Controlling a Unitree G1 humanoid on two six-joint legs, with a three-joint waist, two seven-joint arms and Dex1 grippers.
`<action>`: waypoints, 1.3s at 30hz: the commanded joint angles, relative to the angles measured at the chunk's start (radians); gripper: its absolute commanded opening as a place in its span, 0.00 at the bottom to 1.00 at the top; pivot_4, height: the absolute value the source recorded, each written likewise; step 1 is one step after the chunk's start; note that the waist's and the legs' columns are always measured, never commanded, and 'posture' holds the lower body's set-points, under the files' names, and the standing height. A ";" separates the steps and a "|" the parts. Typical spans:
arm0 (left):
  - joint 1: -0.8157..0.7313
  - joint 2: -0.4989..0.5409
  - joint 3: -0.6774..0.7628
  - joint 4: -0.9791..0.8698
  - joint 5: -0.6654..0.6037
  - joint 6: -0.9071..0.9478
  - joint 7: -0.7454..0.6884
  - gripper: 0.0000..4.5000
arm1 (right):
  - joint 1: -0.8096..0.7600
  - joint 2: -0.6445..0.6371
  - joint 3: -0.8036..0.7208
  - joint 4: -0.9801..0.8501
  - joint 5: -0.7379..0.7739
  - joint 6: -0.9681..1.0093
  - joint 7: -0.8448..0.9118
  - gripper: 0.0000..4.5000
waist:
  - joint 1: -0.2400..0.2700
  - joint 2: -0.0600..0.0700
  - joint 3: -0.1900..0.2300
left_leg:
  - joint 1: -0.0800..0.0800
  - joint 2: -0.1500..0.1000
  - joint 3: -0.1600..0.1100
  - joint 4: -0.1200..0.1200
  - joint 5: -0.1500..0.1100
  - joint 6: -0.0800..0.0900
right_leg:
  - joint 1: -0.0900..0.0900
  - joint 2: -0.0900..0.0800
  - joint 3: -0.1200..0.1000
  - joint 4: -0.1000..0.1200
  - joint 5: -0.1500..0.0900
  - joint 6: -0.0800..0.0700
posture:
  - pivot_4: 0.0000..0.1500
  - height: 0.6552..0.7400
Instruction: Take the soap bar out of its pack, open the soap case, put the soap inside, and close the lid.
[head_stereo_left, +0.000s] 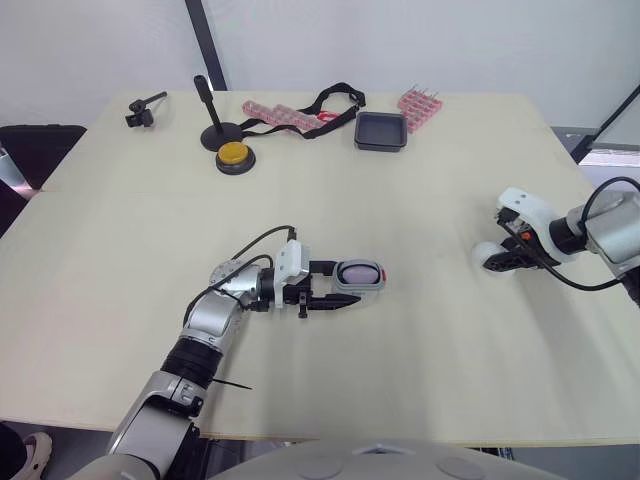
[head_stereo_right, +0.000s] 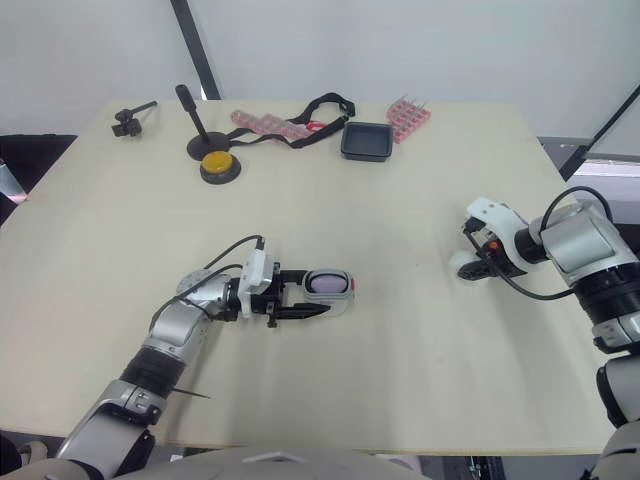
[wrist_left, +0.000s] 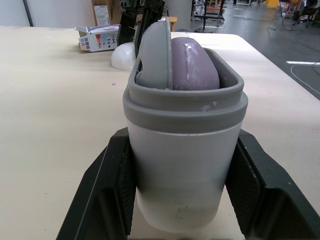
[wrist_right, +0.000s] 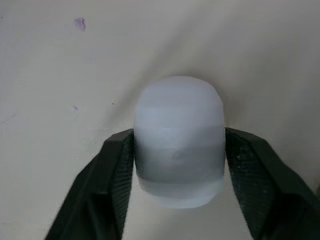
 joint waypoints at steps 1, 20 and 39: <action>0.000 0.004 -0.001 -0.032 -0.006 0.001 0.002 0.43 | -0.012 -0.002 -0.014 0.002 -0.020 -0.011 0.003 0.43 | 0.000 0.000 0.000 | 0.000 0.000 0.000 0.000 0.000 0.000 | 0.000 0.000 0.000 0.000 0.000 0.000 | 1.00 0.87; -0.079 -0.037 0.006 0.073 0.020 -0.025 0.036 0.43 | -0.283 -0.066 0.079 -0.506 0.035 0.084 0.256 0.43 | -0.002 0.003 0.002 | 0.001 0.002 0.000 0.002 0.000 0.000 | -0.001 0.000 0.001 0.003 0.000 0.000 | 1.00 0.87; -0.113 -0.065 0.002 0.132 0.051 -0.052 0.039 0.43 | -0.530 0.233 0.254 -0.665 0.153 0.301 0.180 0.43 | 0.010 0.001 0.002 | 0.000 0.001 0.000 0.004 0.003 -0.005 | -0.009 0.002 0.003 0.011 0.001 0.000 | 1.00 0.87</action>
